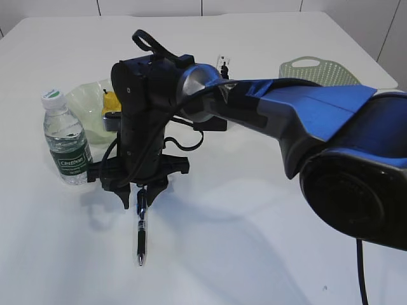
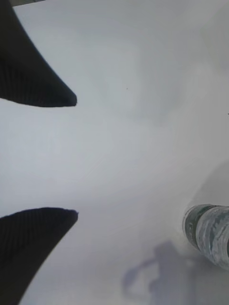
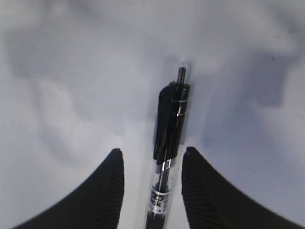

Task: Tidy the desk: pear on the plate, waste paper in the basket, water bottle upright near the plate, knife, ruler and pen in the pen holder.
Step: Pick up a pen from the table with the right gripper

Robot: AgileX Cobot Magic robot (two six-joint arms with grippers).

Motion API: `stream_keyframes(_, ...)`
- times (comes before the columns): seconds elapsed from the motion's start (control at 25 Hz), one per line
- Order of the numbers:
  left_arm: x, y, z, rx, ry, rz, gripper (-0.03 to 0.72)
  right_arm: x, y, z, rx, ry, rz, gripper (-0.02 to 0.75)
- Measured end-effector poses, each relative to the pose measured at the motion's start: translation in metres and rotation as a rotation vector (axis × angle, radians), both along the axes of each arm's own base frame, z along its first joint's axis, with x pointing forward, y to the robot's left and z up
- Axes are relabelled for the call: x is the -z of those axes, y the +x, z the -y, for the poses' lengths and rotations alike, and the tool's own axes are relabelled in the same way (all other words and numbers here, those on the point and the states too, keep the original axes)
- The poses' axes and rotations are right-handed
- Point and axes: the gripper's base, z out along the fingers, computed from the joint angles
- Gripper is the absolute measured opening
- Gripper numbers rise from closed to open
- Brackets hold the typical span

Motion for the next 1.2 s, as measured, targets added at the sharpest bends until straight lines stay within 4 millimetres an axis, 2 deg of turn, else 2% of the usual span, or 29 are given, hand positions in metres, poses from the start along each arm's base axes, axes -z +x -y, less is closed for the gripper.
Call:
stream_keyframes(0.8,0.000,0.000,0.000,0.001,0.002,0.000,0.466,0.021,0.001,0.000,-0.011,-0.032,-0.024,0.333)
stream_keyframes(1.2,0.000,0.000,0.000,0.001,0.002,0.000,0.466,0.021,0.001,0.000,-0.031,-0.031,-0.019,0.317)
